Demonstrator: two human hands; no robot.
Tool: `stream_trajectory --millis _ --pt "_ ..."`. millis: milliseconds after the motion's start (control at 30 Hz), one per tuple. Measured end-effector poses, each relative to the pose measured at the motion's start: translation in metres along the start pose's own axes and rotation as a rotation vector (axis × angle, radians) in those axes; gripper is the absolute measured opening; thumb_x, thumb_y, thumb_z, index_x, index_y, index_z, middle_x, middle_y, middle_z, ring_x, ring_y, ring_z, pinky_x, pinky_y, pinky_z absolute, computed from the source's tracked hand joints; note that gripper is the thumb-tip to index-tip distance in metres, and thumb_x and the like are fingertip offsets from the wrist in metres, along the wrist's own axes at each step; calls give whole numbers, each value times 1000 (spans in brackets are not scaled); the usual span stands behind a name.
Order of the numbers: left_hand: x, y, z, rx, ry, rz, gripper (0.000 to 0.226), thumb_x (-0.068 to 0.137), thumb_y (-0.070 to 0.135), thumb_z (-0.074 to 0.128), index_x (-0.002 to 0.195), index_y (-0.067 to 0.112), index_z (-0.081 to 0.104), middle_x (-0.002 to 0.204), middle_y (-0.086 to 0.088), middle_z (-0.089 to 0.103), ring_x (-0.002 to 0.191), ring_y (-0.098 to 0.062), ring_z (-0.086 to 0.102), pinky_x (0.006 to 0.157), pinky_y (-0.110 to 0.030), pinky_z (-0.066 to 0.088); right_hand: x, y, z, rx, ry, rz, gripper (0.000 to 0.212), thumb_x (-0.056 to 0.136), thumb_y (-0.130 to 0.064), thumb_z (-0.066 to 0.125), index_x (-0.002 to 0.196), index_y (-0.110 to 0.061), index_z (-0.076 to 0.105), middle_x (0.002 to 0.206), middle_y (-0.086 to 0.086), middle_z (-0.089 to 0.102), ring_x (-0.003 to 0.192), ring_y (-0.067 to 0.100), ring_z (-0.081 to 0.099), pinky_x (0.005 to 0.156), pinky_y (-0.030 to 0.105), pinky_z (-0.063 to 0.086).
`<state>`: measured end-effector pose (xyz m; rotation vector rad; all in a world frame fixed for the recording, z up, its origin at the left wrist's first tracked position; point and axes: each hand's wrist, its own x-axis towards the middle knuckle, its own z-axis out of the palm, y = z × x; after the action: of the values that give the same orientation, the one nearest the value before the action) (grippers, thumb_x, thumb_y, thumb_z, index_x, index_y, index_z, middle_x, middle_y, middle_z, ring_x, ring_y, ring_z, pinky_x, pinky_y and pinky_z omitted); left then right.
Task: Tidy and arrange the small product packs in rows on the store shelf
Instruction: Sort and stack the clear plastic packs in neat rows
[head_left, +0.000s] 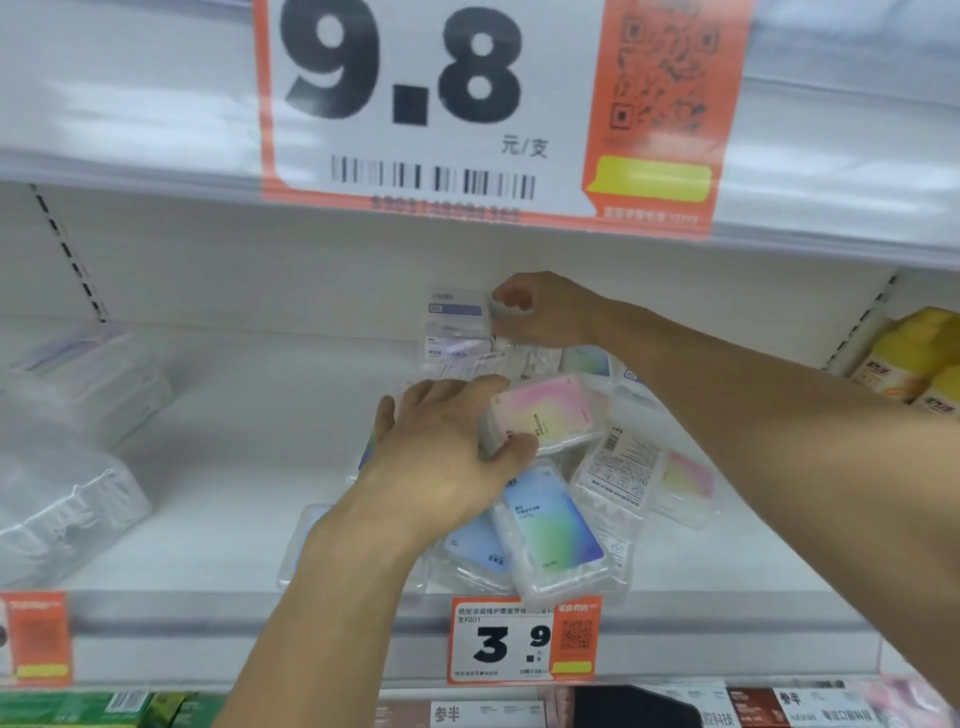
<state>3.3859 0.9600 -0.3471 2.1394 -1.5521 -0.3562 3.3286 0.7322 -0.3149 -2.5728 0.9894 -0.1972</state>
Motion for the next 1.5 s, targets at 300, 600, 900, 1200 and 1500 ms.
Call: stream_trajectory --millis 300,600,900,1200,1500 --pt "-6 -13 -10 -196 35 62 50 88 50 59 136 41 47 139 11 47 130 -12 40 109 -30 32 25 -35 12 -197 -29 -212 54 93 -43 65 138 -15 55 138 6 55 123 24 54 96 24 38" --pt "-1 -31 -22 -439 357 -12 85 75 43 79 143 40 28 136 10 35 113 -5 47 86 -22 43 -69 -40 -27 269 -335 -294 33 85 -21 76 118 -17 71 116 -9 73 105 10 69 94 29 55" --pt "4 -31 -21 -606 480 41 23 87 50 62 93 28 58 74 8 70 66 -1 66 60 -28 54 -65 -48 -21 524 -333 -244 46 74 -51 80 102 -15 72 96 3 70 94 18 66 84 33 54" --pt "6 23 -15 -512 257 108 40 93 42 55 132 31 50 123 12 56 110 -8 55 91 -24 44 -125 8 -34 1114 454 220 41 100 -32 56 134 -10 49 107 7 71 85 23 73 54 31 57" --pt "25 97 14 -188 149 286 25 92 36 58 109 21 66 113 3 65 108 -14 57 88 -24 41 -252 80 -5 1277 741 354 39 92 -5 63 130 -6 55 116 13 69 95 27 73 62 33 60"
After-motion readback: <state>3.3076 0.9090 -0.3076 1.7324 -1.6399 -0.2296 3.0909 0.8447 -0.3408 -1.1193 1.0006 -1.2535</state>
